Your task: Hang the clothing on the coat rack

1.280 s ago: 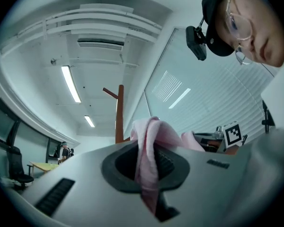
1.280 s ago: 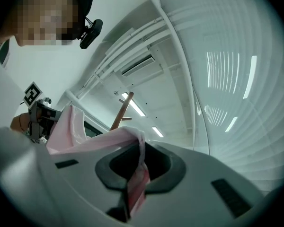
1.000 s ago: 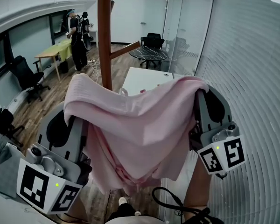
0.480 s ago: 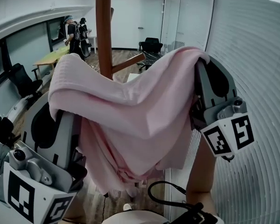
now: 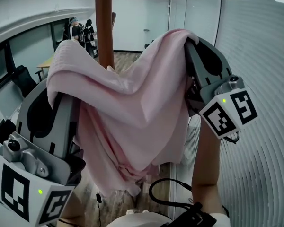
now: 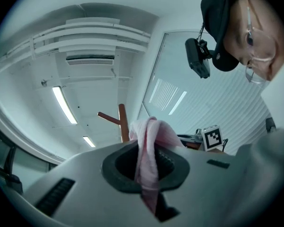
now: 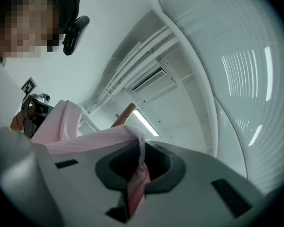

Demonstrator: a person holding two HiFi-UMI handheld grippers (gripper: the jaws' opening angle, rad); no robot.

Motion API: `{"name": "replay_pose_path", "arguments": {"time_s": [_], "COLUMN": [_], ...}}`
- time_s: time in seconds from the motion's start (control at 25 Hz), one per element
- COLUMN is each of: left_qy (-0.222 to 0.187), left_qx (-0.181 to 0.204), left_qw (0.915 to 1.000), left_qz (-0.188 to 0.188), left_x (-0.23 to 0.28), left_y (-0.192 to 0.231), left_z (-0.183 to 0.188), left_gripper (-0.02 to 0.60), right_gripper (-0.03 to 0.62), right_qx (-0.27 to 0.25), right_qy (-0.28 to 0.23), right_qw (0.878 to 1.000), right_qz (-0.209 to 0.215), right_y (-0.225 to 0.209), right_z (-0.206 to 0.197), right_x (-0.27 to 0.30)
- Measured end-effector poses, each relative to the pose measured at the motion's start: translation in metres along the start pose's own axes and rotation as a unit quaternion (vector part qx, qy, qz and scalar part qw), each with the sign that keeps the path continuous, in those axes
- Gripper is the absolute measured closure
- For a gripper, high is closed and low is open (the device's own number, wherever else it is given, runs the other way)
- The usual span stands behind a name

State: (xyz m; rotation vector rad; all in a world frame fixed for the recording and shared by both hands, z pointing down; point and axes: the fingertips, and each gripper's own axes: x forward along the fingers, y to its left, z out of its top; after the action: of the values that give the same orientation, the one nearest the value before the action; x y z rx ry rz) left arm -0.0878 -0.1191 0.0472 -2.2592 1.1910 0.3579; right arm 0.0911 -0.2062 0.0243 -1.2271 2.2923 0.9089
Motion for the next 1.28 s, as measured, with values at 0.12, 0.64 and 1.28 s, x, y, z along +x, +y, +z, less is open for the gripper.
{"name": "replay_pose_path", "arguments": {"time_s": [0.12, 0.64, 1.28], "left_qy": [0.000, 0.037, 0.081], "left_qx": [0.013, -0.008, 0.009], "left_qw": [0.9999, 0.9992, 0.9948], "left_qz": [0.011, 0.012, 0.061], "left_x": [0.001, 0.045, 0.061], "left_y": [0.003, 0.033, 0.063], "left_z": [0.000, -0.010, -0.030], "left_gripper": [0.555, 0.555, 0.555], "right_gripper": [0.559, 0.559, 0.558], "right_qx": [0.008, -0.002, 0.020], "right_qy": [-0.003, -0.001, 0.062], "right_qw": [1.000, 1.000, 0.998], "right_qz": [0.015, 0.019, 0.013], "right_y": [0.004, -0.018, -0.039], "right_z": [-0.004, -0.014, -0.067], "right_x": [0.014, 0.057, 0.079]}}
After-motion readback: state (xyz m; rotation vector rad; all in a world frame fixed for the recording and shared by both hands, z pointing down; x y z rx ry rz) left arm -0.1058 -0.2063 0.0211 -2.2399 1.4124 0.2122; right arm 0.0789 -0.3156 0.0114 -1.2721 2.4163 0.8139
